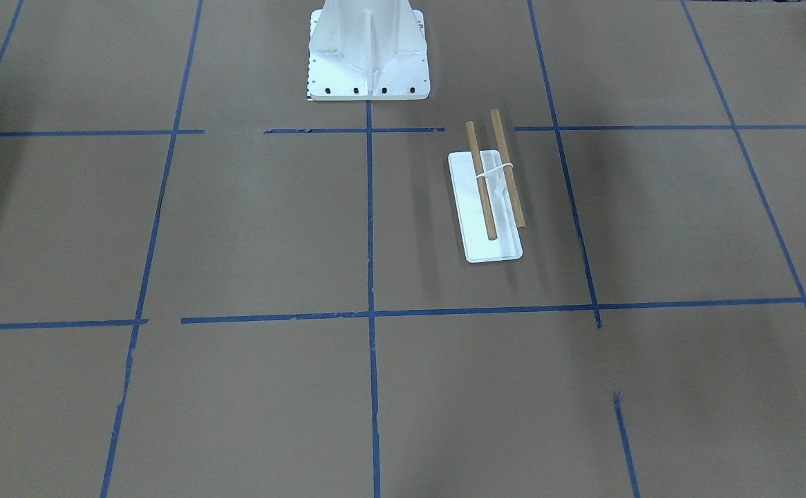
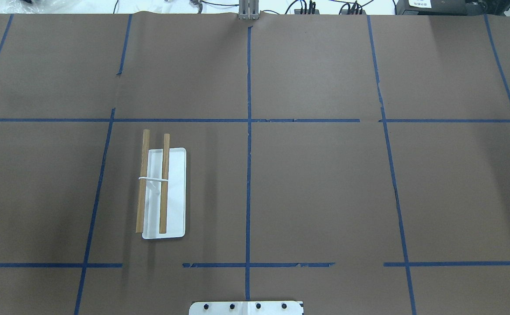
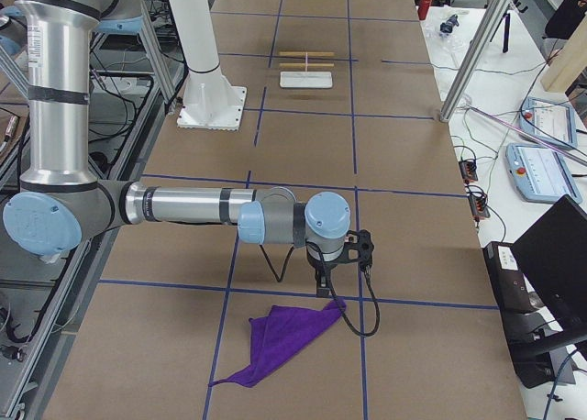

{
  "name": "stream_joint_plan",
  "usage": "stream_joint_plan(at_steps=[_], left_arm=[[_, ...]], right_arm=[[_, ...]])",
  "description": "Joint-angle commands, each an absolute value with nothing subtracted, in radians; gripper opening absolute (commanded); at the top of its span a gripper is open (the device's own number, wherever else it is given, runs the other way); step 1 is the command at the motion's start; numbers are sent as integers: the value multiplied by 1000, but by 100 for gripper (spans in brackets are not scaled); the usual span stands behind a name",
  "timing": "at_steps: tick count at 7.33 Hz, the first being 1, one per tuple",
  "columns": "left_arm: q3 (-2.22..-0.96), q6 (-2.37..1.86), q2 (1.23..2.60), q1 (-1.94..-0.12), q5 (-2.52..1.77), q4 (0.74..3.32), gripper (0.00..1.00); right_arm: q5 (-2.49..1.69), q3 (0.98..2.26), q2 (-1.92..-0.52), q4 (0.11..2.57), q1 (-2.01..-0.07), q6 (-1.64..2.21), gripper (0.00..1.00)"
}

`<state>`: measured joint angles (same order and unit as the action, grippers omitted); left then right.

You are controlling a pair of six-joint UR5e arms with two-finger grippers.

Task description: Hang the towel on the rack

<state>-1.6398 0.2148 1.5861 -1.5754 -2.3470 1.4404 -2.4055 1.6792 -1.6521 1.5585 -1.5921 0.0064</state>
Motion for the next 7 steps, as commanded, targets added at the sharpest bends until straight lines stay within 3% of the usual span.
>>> stream_joint_plan(at_steps=[1,3,7], left_arm=[[-1640,215,1588,-1575,-2347,1440,100],[-1644,213,1589,-1575,-2347,1440,100],[-1657,207,1589,-1575,-2347,1440,100]], right_arm=[[-2405,1677,-1652,1557,-1591,6,100],[-2399,1678,-1599,1555,-1591,3,100],[-2399,1516,-1563,1534,-1568,-15,100]])
